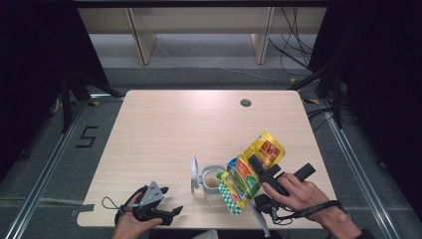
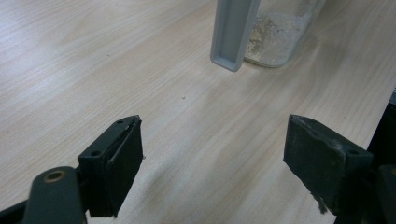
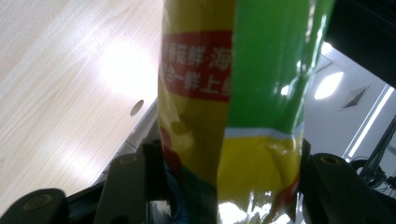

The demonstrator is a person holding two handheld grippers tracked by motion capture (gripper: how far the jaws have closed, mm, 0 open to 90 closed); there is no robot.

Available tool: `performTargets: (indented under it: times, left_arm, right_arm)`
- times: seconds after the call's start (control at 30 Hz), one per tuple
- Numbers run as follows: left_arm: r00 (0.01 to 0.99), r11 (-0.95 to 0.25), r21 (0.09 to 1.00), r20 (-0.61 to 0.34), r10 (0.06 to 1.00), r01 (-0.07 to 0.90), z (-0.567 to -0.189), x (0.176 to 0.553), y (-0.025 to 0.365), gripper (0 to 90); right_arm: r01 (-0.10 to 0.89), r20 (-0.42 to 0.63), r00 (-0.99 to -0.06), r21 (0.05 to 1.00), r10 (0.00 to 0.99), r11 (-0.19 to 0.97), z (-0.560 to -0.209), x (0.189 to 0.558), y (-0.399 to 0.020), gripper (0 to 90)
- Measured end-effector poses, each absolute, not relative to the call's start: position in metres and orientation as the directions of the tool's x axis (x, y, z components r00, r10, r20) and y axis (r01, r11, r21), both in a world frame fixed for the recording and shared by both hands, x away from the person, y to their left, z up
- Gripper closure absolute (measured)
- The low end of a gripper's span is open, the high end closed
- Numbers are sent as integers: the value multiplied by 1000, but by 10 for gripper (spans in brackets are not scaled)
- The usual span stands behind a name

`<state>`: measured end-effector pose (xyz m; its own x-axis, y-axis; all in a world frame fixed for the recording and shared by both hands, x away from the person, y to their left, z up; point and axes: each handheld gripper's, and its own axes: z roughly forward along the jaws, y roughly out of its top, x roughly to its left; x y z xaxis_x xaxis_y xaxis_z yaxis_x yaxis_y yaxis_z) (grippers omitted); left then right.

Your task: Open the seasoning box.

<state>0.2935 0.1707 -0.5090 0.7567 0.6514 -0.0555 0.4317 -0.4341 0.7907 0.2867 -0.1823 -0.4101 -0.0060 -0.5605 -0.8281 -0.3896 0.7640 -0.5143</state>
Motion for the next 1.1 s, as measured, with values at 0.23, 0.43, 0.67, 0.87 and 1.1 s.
performTargets:
  times: [0.23,0.43,0.67,0.87,1.1]
  left_arm:
    - [759,-438,802,-28,651,405,-509,295,172,192]
    - [759,-450,797,-16,651,402,-508,295,173,192]
    - [759,-455,793,-14,651,405,-508,295,173,192]
    - [763,-457,790,-21,646,409,-507,295,174,192]
    - [764,-456,792,-19,645,405,-508,295,173,192]
  right_arm:
    - [-390,-831,-9,-509,-556,767,-410,287,-183,532]
    - [-397,-837,-16,-497,-548,771,-411,287,-184,535]
    - [-398,-843,-14,-488,-537,777,-409,287,-185,536]
    - [-399,-844,-13,-488,-537,777,-409,286,-186,536]
    - [-402,-841,-13,-491,-541,773,-411,285,-187,536]
